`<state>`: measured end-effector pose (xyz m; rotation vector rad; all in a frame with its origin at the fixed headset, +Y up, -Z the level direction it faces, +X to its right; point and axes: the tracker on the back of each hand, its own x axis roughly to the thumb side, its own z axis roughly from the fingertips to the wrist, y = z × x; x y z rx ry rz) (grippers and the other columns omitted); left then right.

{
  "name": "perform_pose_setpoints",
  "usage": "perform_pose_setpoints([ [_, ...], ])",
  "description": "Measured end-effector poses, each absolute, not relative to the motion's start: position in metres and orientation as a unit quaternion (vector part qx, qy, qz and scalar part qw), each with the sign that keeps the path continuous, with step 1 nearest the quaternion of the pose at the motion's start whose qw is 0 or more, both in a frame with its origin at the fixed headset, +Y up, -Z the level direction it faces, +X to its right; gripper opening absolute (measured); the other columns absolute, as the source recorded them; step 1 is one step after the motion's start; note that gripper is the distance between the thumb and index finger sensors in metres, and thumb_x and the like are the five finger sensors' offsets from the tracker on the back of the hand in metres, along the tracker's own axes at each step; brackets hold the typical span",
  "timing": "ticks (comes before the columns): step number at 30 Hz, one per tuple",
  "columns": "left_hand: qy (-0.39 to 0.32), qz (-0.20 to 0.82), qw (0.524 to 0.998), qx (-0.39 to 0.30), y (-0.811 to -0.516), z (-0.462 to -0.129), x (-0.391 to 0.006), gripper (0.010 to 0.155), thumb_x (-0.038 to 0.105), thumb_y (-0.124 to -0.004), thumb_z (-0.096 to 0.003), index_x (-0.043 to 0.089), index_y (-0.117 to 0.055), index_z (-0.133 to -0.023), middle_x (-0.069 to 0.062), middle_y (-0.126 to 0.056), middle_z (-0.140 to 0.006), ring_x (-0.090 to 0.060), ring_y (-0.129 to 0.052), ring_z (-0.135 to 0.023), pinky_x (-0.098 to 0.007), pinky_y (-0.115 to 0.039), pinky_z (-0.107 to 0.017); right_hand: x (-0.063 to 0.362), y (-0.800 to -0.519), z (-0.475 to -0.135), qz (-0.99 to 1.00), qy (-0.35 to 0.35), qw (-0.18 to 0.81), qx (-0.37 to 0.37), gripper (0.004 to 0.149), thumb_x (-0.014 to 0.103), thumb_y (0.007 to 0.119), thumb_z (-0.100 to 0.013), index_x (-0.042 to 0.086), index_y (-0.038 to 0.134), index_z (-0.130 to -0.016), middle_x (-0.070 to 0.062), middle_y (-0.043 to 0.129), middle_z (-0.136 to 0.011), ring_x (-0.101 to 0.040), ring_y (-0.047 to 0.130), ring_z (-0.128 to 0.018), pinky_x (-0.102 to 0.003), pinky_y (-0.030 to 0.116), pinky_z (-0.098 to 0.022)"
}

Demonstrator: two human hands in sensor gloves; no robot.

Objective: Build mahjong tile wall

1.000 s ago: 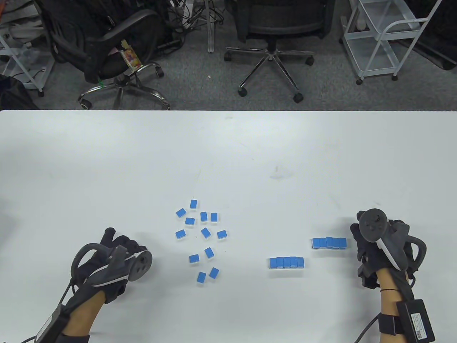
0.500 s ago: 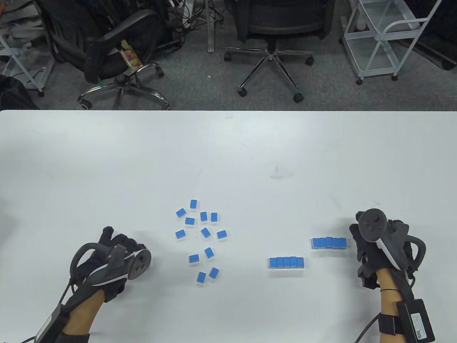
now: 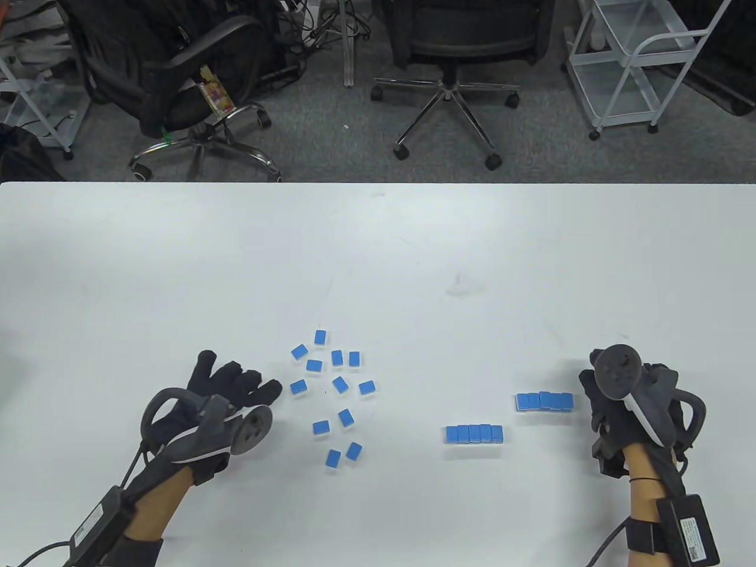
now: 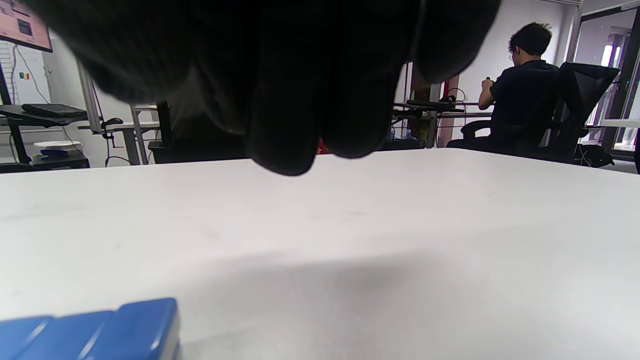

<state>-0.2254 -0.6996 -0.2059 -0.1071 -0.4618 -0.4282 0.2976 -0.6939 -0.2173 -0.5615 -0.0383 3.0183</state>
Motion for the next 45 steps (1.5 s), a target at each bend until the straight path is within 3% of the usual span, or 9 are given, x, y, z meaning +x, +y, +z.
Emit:
perform_pose_setpoints([
  [11, -0.248, -0.328, 0.908, -0.08, -0.728, -0.233, -0.16, 0.062, 0.045, -0.086, -0.0433, 0.053, -0.063, -0.1, 0.022, -0.081, -0.104, -0.016, -0.08, -0.103, -0.056, -0.047, -0.087, 0.299, -0.693, -0.218, 0.982, -0.012, 0.039, -0.184, 0.053, 0.047, 0.078, -0.033, 0.026, 0.08, -0.082, 0.001, 0.097, -0.077, -0.028, 0.09, -0.081, -0.061, 0.057, -0.075],
  [23, -0.256, -0.312, 0.911, -0.087, -0.738, -0.23, -0.159, 0.059, 0.046, -0.089, -0.0402, 0.038, -0.074, -0.097, 0.018, -0.093, -0.088, -0.012, -0.092, -0.091, -0.052, -0.059, -0.083, 0.299, -0.693, -0.217, 0.982, -0.006, 0.038, -0.186, 0.053, 0.047, 0.077, -0.033, 0.026, 0.08, -0.082, 0.001, 0.097, -0.077, -0.028, 0.09, -0.081, -0.061, 0.057, -0.075],
  [33, -0.237, -0.253, 0.931, -0.116, -0.734, -0.231, -0.169, 0.059, 0.047, -0.086, -0.0413, 0.032, -0.074, -0.097, 0.009, -0.088, -0.093, -0.023, -0.078, -0.103, -0.059, -0.053, -0.083, 0.299, -0.693, -0.217, 0.982, -0.005, 0.039, -0.186, 0.053, 0.047, 0.077, -0.033, 0.026, 0.08, -0.082, 0.001, 0.097, -0.077, -0.028, 0.09, -0.081, -0.061, 0.057, -0.075],
  [39, -0.19, -0.19, 0.958, -0.102, -0.685, -0.223, -0.208, 0.059, 0.047, -0.088, -0.0411, 0.03, -0.077, -0.096, 0.002, -0.08, -0.103, -0.033, -0.068, -0.108, -0.062, -0.048, -0.083, 0.3, -0.693, -0.217, 0.982, -0.006, 0.04, -0.186, 0.053, 0.047, 0.077, -0.033, 0.026, 0.08, -0.082, 0.001, 0.097, -0.077, -0.028, 0.09, -0.081, -0.061, 0.057, -0.075],
  [45, -0.181, -0.18, 0.963, -0.084, -0.69, -0.199, -0.244, 0.059, 0.05, -0.09, -0.0393, 0.03, -0.081, -0.095, 0.0, -0.069, -0.111, -0.035, -0.055, -0.113, -0.065, -0.041, -0.082, 0.299, -0.693, -0.217, 0.982, -0.006, 0.037, -0.185, 0.053, 0.047, 0.077, -0.033, 0.026, 0.08, -0.082, 0.001, 0.097, -0.077, -0.028, 0.09, -0.081, -0.061, 0.057, -0.075],
])
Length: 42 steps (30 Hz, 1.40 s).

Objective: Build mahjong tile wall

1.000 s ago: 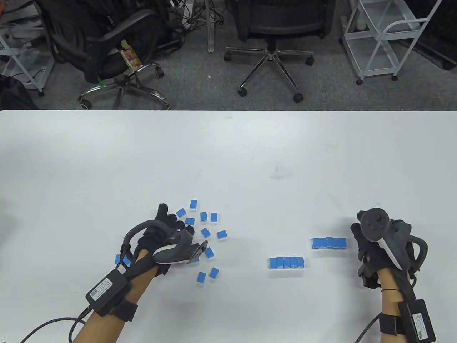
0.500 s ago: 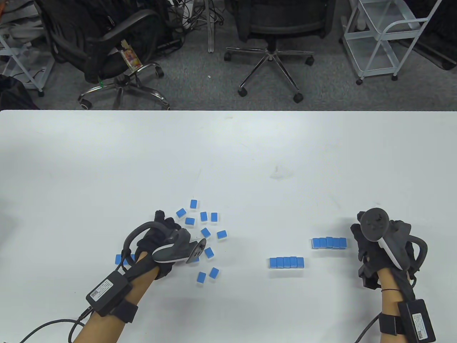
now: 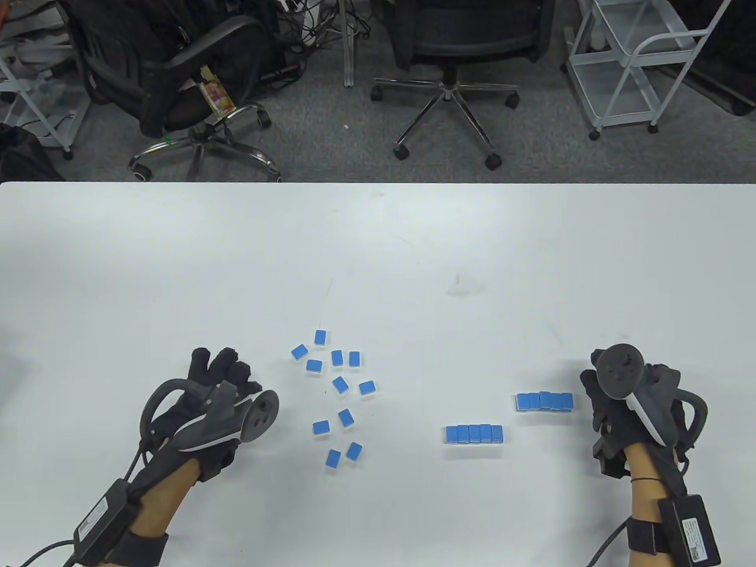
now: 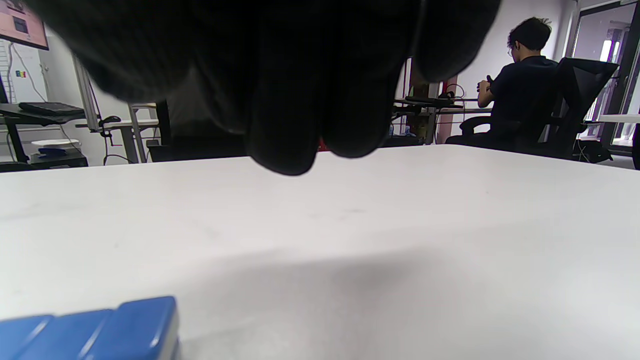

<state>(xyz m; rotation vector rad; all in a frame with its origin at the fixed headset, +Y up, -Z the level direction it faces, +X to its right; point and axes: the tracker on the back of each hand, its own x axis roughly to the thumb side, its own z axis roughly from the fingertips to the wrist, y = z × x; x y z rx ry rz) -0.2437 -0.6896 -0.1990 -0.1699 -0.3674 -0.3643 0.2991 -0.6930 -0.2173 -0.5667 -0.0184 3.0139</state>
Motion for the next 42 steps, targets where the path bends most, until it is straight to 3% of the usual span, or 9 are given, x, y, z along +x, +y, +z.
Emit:
perform_pose_setpoints([
  [24, -0.174, -0.199, 0.955, -0.136, -0.719, -0.202, -0.261, 0.06, 0.054, -0.09, -0.0387, 0.033, -0.08, -0.094, 0.001, -0.068, -0.112, -0.035, -0.054, -0.112, -0.065, -0.042, -0.081, 0.298, -0.694, -0.217, 0.982, -0.001, 0.033, -0.184, 0.053, 0.047, 0.077, -0.033, 0.025, 0.08, -0.082, 0.001, 0.098, -0.076, -0.028, 0.09, -0.081, -0.061, 0.057, -0.075],
  [34, -0.175, -0.142, 0.963, -0.15, -0.723, -0.205, -0.269, 0.064, 0.056, -0.088, -0.0387, 0.031, -0.077, -0.097, 0.001, -0.067, -0.112, -0.035, -0.054, -0.112, -0.065, -0.041, -0.081, 0.298, -0.694, -0.217, 0.982, -0.001, 0.034, -0.184, 0.053, 0.047, 0.077, -0.033, 0.025, 0.08, -0.082, 0.001, 0.098, -0.077, -0.028, 0.09, -0.081, -0.061, 0.057, -0.074],
  [42, -0.167, -0.082, 0.976, -0.11, -0.713, -0.206, -0.277, 0.065, 0.057, -0.082, -0.041, 0.031, -0.073, -0.1, 0.001, -0.069, -0.11, -0.034, -0.055, -0.112, -0.065, -0.04, -0.081, 0.298, -0.694, -0.217, 0.982, 0.0, 0.034, -0.185, 0.053, 0.047, 0.077, -0.033, 0.025, 0.08, -0.082, 0.001, 0.098, -0.076, -0.028, 0.09, -0.081, -0.061, 0.057, -0.074],
])
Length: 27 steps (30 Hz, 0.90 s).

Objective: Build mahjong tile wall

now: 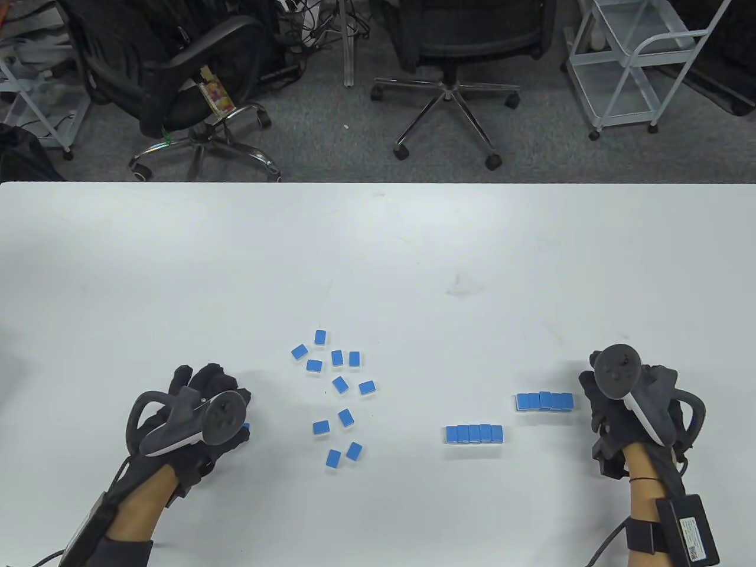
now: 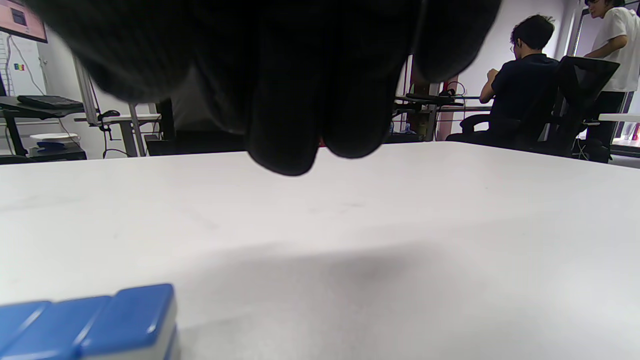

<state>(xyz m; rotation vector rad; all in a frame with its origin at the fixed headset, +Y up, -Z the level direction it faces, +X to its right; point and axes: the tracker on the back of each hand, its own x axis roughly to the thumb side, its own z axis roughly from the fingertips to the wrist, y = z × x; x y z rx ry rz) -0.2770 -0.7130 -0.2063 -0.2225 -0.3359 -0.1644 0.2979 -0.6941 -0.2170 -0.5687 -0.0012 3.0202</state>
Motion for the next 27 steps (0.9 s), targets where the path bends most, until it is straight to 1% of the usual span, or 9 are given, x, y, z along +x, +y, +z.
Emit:
perform_pose_setpoints([
  [9, -0.155, -0.089, 0.98, -0.091, -0.71, -0.207, -0.28, 0.063, 0.055, -0.082, -0.0423, 0.033, -0.072, -0.101, 0.003, -0.071, -0.108, -0.032, -0.057, -0.111, -0.064, -0.041, -0.082, 0.298, -0.694, -0.218, 0.983, -0.005, 0.035, -0.182, 0.053, 0.047, 0.077, -0.033, 0.025, 0.08, -0.082, 0.001, 0.098, -0.076, -0.028, 0.09, -0.08, -0.061, 0.057, -0.074],
  [11, -0.155, -0.086, 0.981, -0.077, -0.707, -0.207, -0.28, 0.06, 0.053, -0.082, -0.043, 0.033, -0.073, -0.1, 0.004, -0.074, -0.107, -0.031, -0.059, -0.111, -0.064, -0.041, -0.082, 0.298, -0.693, -0.218, 0.983, -0.005, 0.034, -0.182, 0.053, 0.047, 0.077, -0.033, 0.025, 0.08, -0.082, 0.001, 0.098, -0.076, -0.028, 0.09, -0.081, -0.061, 0.057, -0.074],
  [14, -0.15, -0.077, 0.985, -0.04, -0.695, -0.206, -0.277, 0.057, 0.05, -0.082, -0.0442, 0.036, -0.074, -0.099, 0.006, -0.078, -0.105, -0.028, -0.065, -0.109, -0.063, -0.043, -0.084, 0.298, -0.693, -0.218, 0.983, -0.007, 0.038, -0.181, 0.053, 0.047, 0.077, -0.033, 0.025, 0.08, -0.082, 0.001, 0.098, -0.077, -0.028, 0.09, -0.081, -0.061, 0.057, -0.074],
  [16, -0.145, -0.094, 0.985, -0.023, -0.686, -0.207, -0.272, 0.053, 0.048, -0.082, -0.0456, 0.04, -0.075, -0.098, 0.009, -0.08, -0.103, -0.026, -0.068, -0.108, -0.063, -0.044, -0.085, 0.298, -0.692, -0.218, 0.983, -0.009, 0.039, -0.181, 0.053, 0.047, 0.077, -0.034, 0.025, 0.08, -0.082, 0.001, 0.098, -0.077, -0.028, 0.09, -0.081, -0.061, 0.057, -0.074],
  [18, -0.152, -0.128, 0.98, -0.007, -0.68, -0.212, -0.263, 0.051, 0.048, -0.082, -0.0457, 0.046, -0.076, -0.096, 0.012, -0.084, -0.101, -0.023, -0.075, -0.105, -0.062, -0.049, -0.084, 0.298, -0.693, -0.218, 0.983, -0.008, 0.04, -0.18, 0.053, 0.047, 0.077, -0.033, 0.025, 0.08, -0.082, 0.001, 0.097, -0.077, -0.028, 0.09, -0.081, -0.061, 0.057, -0.074],
  [23, -0.158, -0.159, 0.974, -0.015, -0.676, -0.232, -0.235, 0.053, 0.047, -0.083, -0.0454, 0.048, -0.073, -0.098, 0.013, -0.083, -0.103, -0.021, -0.078, -0.104, -0.06, -0.052, -0.084, 0.298, -0.693, -0.218, 0.983, -0.006, 0.038, -0.18, 0.053, 0.047, 0.077, -0.033, 0.025, 0.08, -0.082, 0.001, 0.098, -0.076, -0.028, 0.09, -0.08, -0.061, 0.057, -0.074],
  [27, -0.159, -0.197, 0.967, -0.026, -0.683, -0.254, -0.213, 0.055, 0.046, -0.084, -0.045, 0.05, -0.071, -0.098, 0.015, -0.083, -0.103, -0.019, -0.08, -0.102, -0.058, -0.054, -0.085, 0.297, -0.693, -0.217, 0.983, -0.004, 0.038, -0.181, 0.053, 0.047, 0.077, -0.033, 0.025, 0.08, -0.082, 0.001, 0.098, -0.076, -0.028, 0.09, -0.081, -0.061, 0.057, -0.074],
])
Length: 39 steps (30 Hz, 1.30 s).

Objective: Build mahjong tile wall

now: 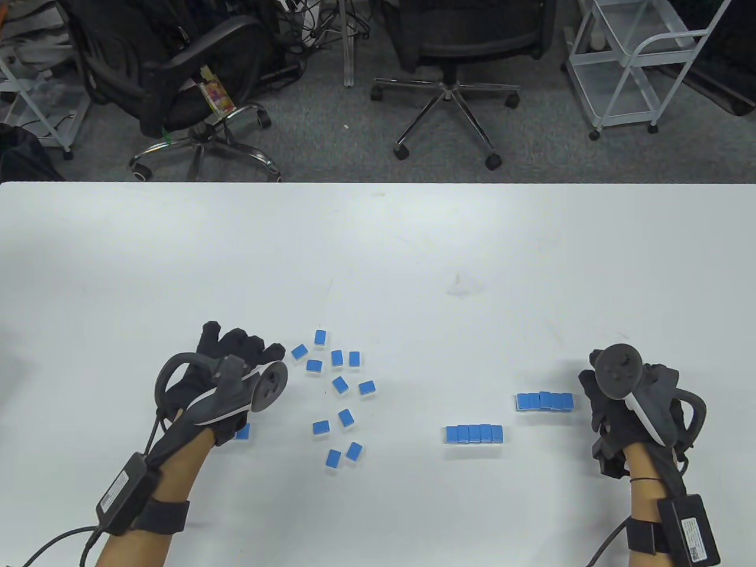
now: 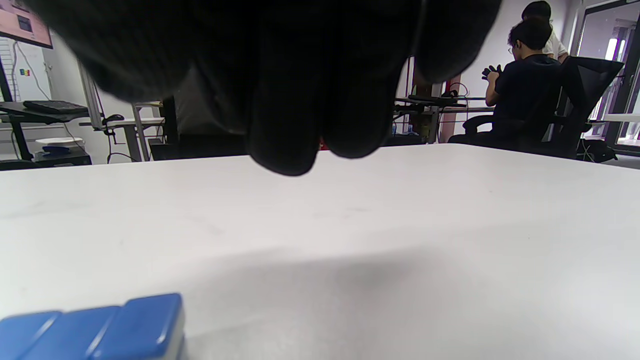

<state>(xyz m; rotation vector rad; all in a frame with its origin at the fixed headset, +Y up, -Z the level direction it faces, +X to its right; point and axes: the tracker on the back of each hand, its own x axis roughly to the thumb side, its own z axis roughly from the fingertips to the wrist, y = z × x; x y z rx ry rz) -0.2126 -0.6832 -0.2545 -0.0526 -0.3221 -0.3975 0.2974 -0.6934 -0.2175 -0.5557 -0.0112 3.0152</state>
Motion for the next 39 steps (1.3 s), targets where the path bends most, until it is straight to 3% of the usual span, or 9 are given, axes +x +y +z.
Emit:
perform_pose_setpoints([
  [9, -0.142, -0.239, 0.957, -0.083, -0.715, -0.284, -0.178, 0.057, 0.044, -0.085, -0.0451, 0.053, -0.069, -0.099, 0.018, -0.079, -0.109, -0.017, -0.08, -0.104, -0.057, -0.053, -0.086, 0.298, -0.693, -0.218, 0.983, -0.005, 0.039, -0.179, 0.053, 0.047, 0.077, -0.034, 0.025, 0.08, -0.082, 0.001, 0.098, -0.076, -0.028, 0.09, -0.081, -0.061, 0.057, -0.074],
  [12, -0.125, -0.273, 0.949, -0.098, -0.723, -0.291, -0.17, 0.062, 0.044, -0.085, -0.0452, 0.056, -0.062, -0.101, 0.02, -0.069, -0.115, -0.016, -0.077, -0.107, -0.057, -0.05, -0.087, 0.297, -0.693, -0.218, 0.983, -0.006, 0.039, -0.177, 0.053, 0.047, 0.077, -0.034, 0.025, 0.08, -0.082, 0.001, 0.098, -0.077, -0.028, 0.09, -0.081, -0.061, 0.057, -0.074],
  [17, -0.129, -0.279, 0.946, -0.105, -0.736, -0.294, -0.164, 0.06, 0.044, -0.085, -0.0454, 0.055, -0.065, -0.1, 0.022, -0.078, -0.109, -0.015, -0.081, -0.104, -0.057, -0.051, -0.087, 0.298, -0.692, -0.218, 0.983, -0.005, 0.043, -0.178, 0.053, 0.047, 0.077, -0.034, 0.025, 0.08, -0.082, 0.001, 0.097, -0.077, -0.028, 0.09, -0.081, -0.061, 0.057, -0.074],
  [29, -0.159, -0.298, 0.936, -0.096, -0.742, -0.286, -0.164, 0.052, 0.045, -0.091, -0.0401, 0.044, -0.082, -0.091, 0.019, -0.098, -0.088, -0.011, -0.095, -0.089, -0.056, -0.058, -0.085, 0.298, -0.693, -0.218, 0.983, 0.001, 0.043, -0.176, 0.053, 0.047, 0.077, -0.034, 0.025, 0.08, -0.082, 0.001, 0.098, -0.077, -0.028, 0.09, -0.081, -0.061, 0.057, -0.074],
  [34, -0.157, -0.32, 0.928, -0.108, -0.745, -0.284, -0.161, 0.055, 0.048, -0.088, -0.0401, 0.038, -0.081, -0.093, 0.014, -0.095, -0.089, -0.016, -0.092, -0.09, -0.059, -0.053, -0.085, 0.298, -0.693, -0.218, 0.984, 0.004, 0.044, -0.175, 0.053, 0.047, 0.077, -0.034, 0.025, 0.08, -0.082, 0.001, 0.098, -0.077, -0.028, 0.09, -0.081, -0.061, 0.057, -0.074],
  [39, -0.16, -0.299, 0.934, -0.114, -0.736, -0.276, -0.165, 0.055, 0.051, -0.085, -0.0401, 0.038, -0.079, -0.094, 0.013, -0.087, -0.099, -0.02, -0.079, -0.103, -0.063, -0.04, -0.085, 0.298, -0.693, -0.218, 0.983, 0.003, 0.049, -0.176, 0.053, 0.047, 0.077, -0.034, 0.025, 0.08, -0.082, 0.001, 0.097, -0.077, -0.028, 0.09, -0.081, -0.061, 0.057, -0.074],
])
